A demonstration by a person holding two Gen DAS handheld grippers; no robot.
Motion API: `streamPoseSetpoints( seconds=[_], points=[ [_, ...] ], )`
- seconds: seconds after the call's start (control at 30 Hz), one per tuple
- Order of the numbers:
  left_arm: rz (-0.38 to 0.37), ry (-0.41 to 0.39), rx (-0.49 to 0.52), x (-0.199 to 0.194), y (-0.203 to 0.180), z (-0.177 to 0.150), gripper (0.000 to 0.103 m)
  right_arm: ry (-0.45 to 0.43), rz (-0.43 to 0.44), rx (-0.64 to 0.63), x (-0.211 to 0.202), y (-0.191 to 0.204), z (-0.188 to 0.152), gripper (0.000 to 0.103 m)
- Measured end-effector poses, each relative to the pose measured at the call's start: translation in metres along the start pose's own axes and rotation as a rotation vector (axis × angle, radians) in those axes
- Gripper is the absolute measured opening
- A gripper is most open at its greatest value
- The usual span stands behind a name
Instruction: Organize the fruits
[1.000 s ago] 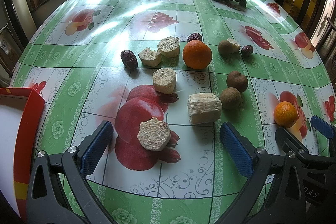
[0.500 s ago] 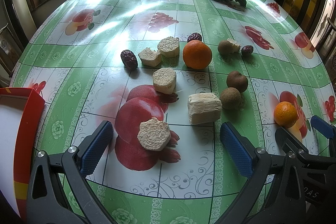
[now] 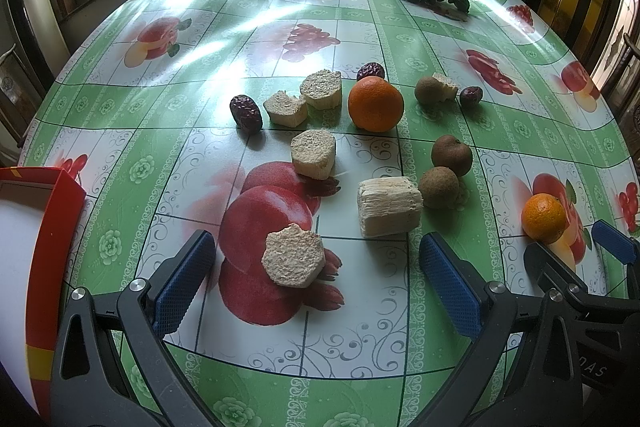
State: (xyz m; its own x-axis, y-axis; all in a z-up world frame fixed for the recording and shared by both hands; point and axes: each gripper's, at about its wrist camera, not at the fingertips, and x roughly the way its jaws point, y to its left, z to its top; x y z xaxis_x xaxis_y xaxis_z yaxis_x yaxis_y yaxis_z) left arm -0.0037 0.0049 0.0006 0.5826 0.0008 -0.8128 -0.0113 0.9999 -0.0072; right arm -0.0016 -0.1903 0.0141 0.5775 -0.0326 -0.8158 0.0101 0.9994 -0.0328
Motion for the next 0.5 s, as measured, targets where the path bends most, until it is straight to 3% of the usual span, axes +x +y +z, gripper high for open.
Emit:
streamPoseSetpoints(
  seconds=[0.5],
  points=[
    [0.005, -0.016, -0.009, -0.0017, 0.004, -0.0018, 0.103, 0.0, -0.01, 0.015, -0.0006, 0.0011, -0.0007, 0.103]
  ],
)
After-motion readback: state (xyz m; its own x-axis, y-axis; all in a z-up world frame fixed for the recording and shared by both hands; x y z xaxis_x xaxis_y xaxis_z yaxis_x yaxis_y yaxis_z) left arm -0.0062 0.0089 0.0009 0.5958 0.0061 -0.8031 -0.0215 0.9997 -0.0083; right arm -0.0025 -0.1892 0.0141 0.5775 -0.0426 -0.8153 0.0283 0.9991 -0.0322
